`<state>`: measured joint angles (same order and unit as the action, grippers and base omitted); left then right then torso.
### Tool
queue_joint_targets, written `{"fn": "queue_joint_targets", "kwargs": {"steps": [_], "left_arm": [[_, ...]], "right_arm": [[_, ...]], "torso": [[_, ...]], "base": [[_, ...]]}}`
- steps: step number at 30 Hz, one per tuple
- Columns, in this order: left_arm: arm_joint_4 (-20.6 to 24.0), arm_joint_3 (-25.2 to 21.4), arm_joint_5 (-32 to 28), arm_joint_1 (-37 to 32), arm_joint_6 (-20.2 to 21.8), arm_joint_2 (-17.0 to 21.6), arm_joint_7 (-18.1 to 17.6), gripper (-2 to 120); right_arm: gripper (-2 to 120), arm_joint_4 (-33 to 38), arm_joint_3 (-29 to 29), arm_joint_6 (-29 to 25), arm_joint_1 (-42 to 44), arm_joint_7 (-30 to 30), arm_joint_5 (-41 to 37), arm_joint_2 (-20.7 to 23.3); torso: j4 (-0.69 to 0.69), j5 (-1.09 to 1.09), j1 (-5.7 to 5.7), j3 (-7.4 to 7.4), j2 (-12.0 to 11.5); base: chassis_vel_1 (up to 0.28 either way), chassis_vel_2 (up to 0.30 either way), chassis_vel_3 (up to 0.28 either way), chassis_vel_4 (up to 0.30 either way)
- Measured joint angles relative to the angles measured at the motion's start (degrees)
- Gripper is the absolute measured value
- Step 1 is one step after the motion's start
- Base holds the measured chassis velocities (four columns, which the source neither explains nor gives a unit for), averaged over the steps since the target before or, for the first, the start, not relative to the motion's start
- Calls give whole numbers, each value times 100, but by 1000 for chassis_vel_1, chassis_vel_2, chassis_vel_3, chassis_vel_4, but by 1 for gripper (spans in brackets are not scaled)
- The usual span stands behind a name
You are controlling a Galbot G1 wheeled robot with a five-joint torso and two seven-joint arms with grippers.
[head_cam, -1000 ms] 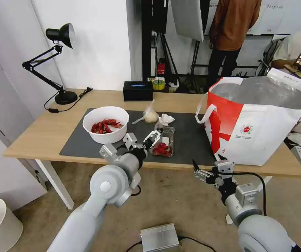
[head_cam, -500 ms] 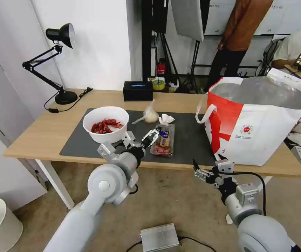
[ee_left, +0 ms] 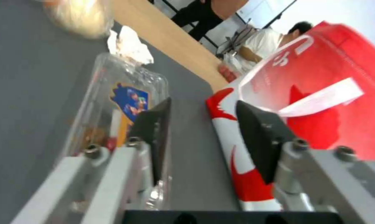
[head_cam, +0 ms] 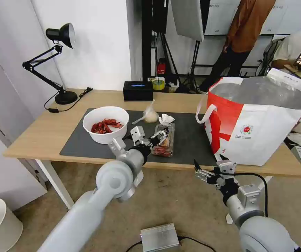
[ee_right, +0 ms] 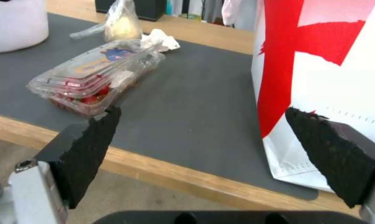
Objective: Pick up the trash from the table and place it into the takeout bag.
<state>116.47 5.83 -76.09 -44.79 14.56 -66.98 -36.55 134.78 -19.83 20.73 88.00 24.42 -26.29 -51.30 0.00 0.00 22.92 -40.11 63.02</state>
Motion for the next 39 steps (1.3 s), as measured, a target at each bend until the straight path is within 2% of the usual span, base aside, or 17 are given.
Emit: {"fn": "queue_joint_targets", "kwargs": {"steps": [2, 3, 6, 7, 10, 17, 23, 39], "left_arm": [[-30, 26, 33, 21, 22, 7, 7, 37], [-121, 128, 120, 95, 155, 36, 9, 28], [-289, 350, 378, 224, 390, 96, 1, 15], [-289, 350, 378, 224, 390, 96, 1, 15], [-429, 487, 582, 336, 483, 111, -3, 1], [-573, 636, 863, 411, 602, 126, 23, 0], [-616, 802, 1454, 455, 1024, 258, 205, 0], [-746, 882, 1873, 404, 1197, 378, 305, 0]], "right_arm": [[100, 1, -1, 0, 1, 0, 0, 0], [100, 1, -1, 0, 2, 1, 0, 2], [100, 1, 5, 1, -10, 11, -39, 4], [100, 1, 5, 1, -10, 11, -39, 4], [100, 4, 19, 1, -33, 43, -171, 5], [100, 18, 20, 3, -49, 61, -246, 18], [100, 24, 15, 3, -52, 66, -246, 22], [100, 20, 18, 3, -77, 68, -245, 3]], "torso": [[0, 0, 0, 0, 0], [0, 0, 0, 0, 0], [0, 0, 0, 0, 0], [0, 0, 0, 0, 0], [0, 0, 0, 0, 0], [0, 0, 0, 0, 0], [0, 0, 0, 0, 0], [0, 0, 0, 0, 0]], "base": [[0, 0, 0, 0], [0, 0, 0, 0], [0, 0, 0, 0], [0, 0, 0, 0], [0, 0, 0, 0], [0, 0, 0, 0], [0, 0, 0, 0], [0, 0, 0, 0]]}}
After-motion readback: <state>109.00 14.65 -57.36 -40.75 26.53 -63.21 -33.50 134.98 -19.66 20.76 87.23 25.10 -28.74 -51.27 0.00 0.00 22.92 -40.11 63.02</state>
